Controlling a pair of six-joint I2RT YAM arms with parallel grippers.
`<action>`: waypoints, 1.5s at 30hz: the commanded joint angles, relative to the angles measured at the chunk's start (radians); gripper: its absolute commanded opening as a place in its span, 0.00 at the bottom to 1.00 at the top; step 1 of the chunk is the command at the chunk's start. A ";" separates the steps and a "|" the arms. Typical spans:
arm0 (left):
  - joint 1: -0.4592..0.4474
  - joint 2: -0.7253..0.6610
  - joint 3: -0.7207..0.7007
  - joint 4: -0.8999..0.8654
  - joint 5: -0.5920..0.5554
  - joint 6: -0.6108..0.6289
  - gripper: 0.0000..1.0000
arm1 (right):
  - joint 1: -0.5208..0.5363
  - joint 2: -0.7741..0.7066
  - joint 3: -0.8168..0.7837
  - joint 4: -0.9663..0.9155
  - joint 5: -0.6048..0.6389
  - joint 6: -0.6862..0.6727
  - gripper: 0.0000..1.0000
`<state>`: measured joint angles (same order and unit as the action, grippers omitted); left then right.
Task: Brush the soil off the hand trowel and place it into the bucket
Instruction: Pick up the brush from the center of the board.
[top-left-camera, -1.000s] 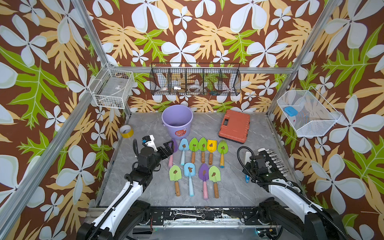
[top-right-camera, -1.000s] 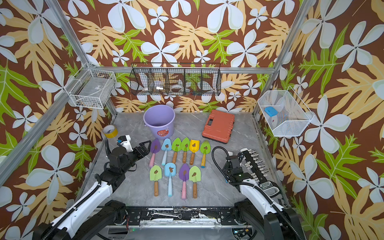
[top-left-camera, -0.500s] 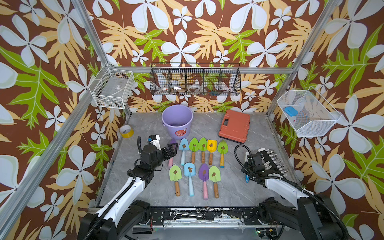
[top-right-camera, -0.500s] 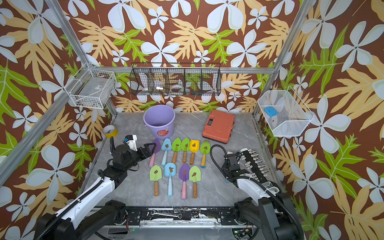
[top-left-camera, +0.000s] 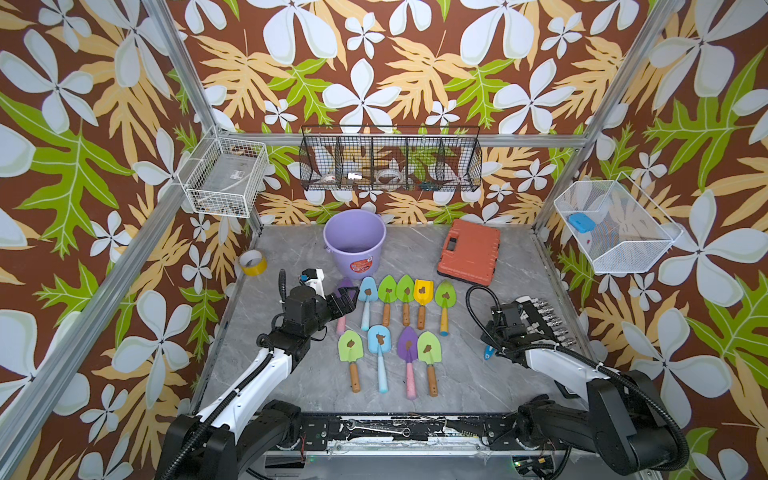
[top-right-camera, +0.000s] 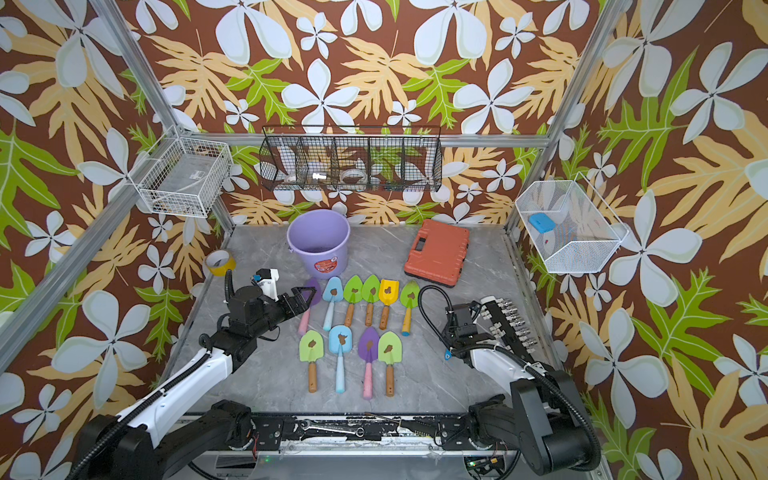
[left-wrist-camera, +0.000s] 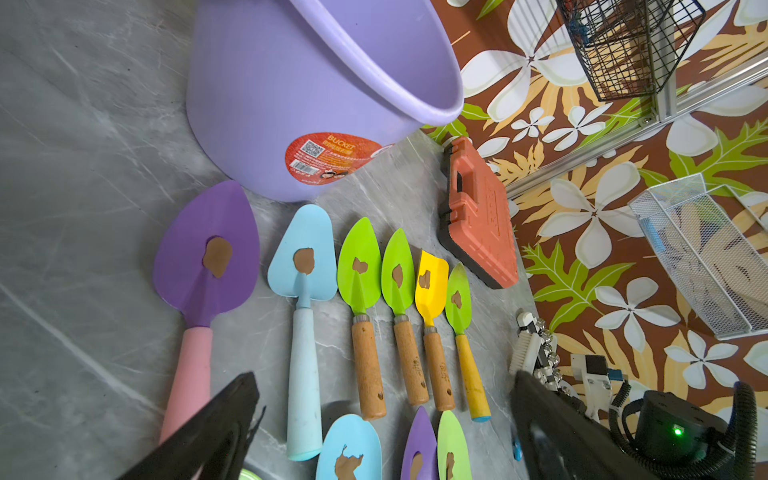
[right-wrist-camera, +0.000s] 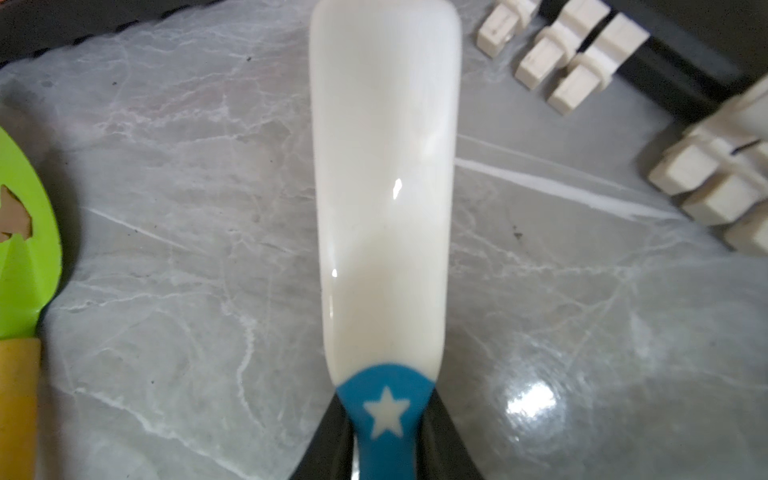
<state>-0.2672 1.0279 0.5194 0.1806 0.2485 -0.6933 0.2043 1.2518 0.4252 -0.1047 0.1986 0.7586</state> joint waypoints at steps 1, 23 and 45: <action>-0.002 0.006 0.001 0.002 0.015 0.009 0.96 | 0.004 0.011 0.006 -0.013 0.009 0.012 0.21; -0.205 0.020 0.089 -0.020 -0.004 -0.015 0.97 | 0.256 -0.053 0.400 -0.334 -0.125 -0.251 0.00; -0.255 0.042 0.013 0.166 0.049 -0.170 0.97 | 0.700 0.295 0.816 -0.270 -0.229 -0.325 0.00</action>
<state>-0.5209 1.0496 0.5282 0.3031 0.2897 -0.8516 0.8871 1.5455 1.2266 -0.3996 -0.0193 0.4438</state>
